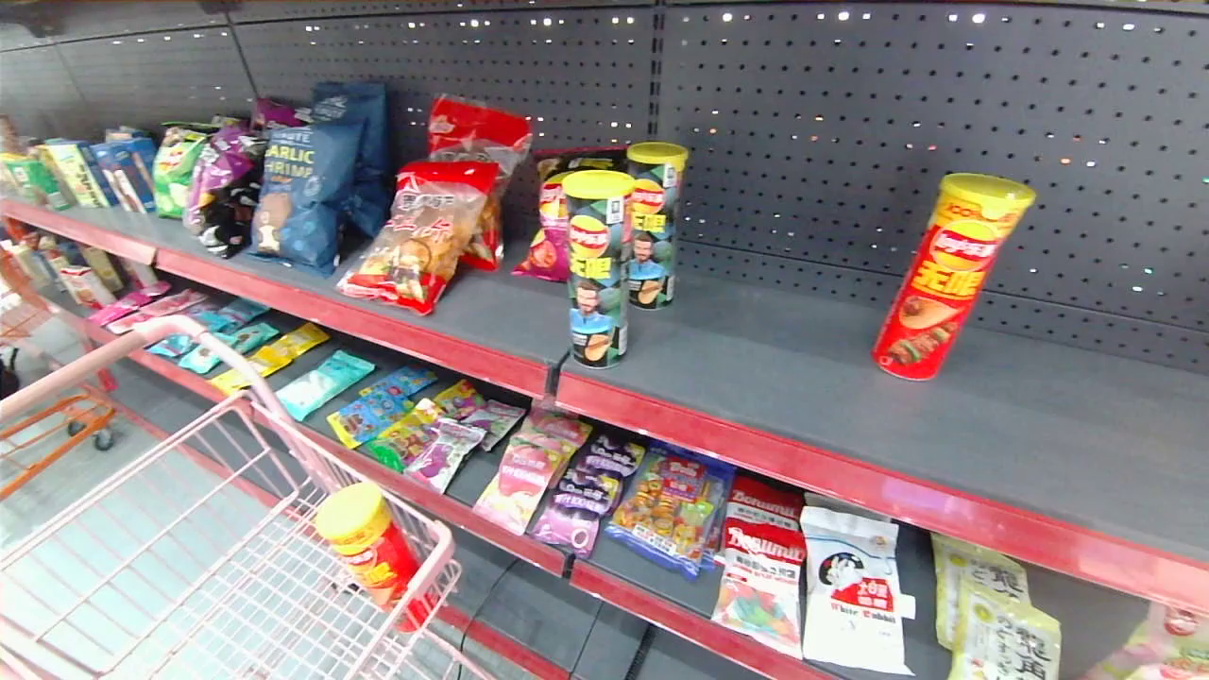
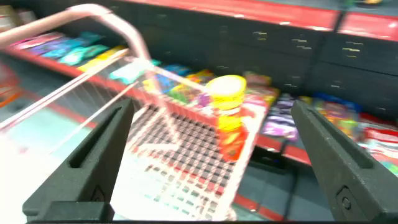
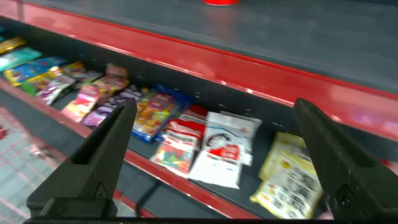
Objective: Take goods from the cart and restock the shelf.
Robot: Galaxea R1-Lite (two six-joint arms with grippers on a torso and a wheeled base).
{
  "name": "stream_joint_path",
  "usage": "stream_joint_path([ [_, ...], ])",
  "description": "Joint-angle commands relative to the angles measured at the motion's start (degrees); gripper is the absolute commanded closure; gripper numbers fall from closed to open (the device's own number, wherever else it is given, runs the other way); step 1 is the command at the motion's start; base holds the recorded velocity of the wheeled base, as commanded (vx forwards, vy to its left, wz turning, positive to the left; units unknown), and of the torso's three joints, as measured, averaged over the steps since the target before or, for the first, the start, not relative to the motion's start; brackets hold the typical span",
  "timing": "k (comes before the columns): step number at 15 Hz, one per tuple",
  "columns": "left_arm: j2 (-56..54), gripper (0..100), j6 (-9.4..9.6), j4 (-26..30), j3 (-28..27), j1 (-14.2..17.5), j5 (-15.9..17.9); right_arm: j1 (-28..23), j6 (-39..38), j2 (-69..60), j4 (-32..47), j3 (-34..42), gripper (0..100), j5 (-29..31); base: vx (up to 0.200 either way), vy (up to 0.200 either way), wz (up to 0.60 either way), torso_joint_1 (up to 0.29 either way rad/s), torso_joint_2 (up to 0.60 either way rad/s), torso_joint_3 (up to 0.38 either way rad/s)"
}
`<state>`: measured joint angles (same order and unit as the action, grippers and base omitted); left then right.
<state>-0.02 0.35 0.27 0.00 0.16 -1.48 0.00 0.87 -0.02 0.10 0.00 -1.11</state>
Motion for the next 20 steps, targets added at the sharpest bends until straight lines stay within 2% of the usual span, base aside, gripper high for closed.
stream_joint_path([
  [1, 0.0, 0, 0.00, 0.0, 0.0, 0.0, 0.0, 0.0, 0.0, 0.0, 0.0, 0.0, 0, 0.1, 0.000, 0.000, 0.60, 0.007, 0.00, 0.002],
  [3, 0.0, 0, 0.00, 0.0, 0.0, 0.0, 0.0, 0.0, 0.0, 0.0, 0.0, 0.0, 0, 0.0, 0.000, 0.000, 0.60, 0.002, 0.00, 0.005],
  [8, 0.0, 0, 0.00, 0.0, 0.0, 0.0, 0.0, 0.0, -0.3, 0.0, 0.0, 0.0, 0, 0.1, 0.000, 0.000, 0.00, -0.037, 0.09, 0.054],
  [20, 0.0, 0, 0.09, 0.0, 0.0, 0.0, 0.1, 0.0, -0.3, 0.0, 0.0, 0.0, 0, 0.1, 0.000, 0.000, 0.00, -0.178, 0.50, 0.312],
])
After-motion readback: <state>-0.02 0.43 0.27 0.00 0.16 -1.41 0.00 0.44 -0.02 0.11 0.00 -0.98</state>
